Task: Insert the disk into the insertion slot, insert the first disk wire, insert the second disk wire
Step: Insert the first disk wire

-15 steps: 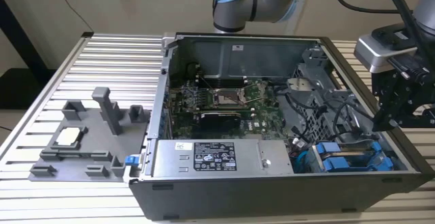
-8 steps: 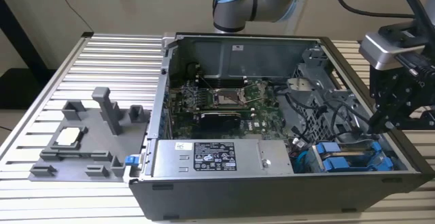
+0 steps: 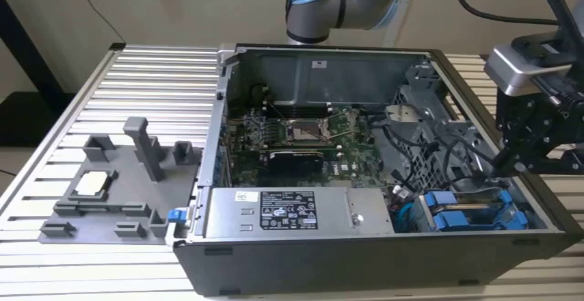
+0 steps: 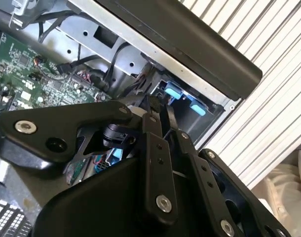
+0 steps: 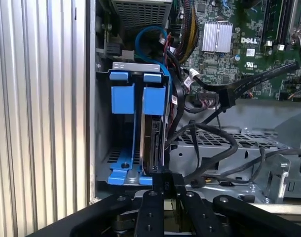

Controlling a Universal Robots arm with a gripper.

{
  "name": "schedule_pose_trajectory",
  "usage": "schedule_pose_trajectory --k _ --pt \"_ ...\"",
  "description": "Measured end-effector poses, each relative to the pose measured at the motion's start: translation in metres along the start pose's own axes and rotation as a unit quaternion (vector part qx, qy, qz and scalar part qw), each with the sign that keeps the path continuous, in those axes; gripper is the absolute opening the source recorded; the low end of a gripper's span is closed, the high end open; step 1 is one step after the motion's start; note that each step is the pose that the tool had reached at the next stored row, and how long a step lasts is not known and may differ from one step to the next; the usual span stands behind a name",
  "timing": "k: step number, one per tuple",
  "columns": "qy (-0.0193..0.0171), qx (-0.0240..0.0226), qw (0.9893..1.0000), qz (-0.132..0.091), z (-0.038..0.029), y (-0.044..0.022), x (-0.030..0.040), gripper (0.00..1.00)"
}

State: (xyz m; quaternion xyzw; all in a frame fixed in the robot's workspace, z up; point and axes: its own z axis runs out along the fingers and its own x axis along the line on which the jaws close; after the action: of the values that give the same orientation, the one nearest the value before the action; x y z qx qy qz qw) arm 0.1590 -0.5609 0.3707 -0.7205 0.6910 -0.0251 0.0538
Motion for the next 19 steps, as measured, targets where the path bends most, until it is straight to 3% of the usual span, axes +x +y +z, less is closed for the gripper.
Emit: schedule_pose_trajectory --k 1,5,6,19 --pt "-0.0005 -0.0021 1.0 0.0 0.0005 -0.0001 0.0 0.19" --pt "-0.0014 -0.023 0.9997 0.001 0.0023 -0.0012 0.0001 0.19" --pt "-0.0015 -0.025 0.9997 0.002 0.0033 -0.0014 0.0002 0.19" --pt "0.0008 -0.0281 0.9992 0.027 0.0216 0.0003 0.0065 0.19"
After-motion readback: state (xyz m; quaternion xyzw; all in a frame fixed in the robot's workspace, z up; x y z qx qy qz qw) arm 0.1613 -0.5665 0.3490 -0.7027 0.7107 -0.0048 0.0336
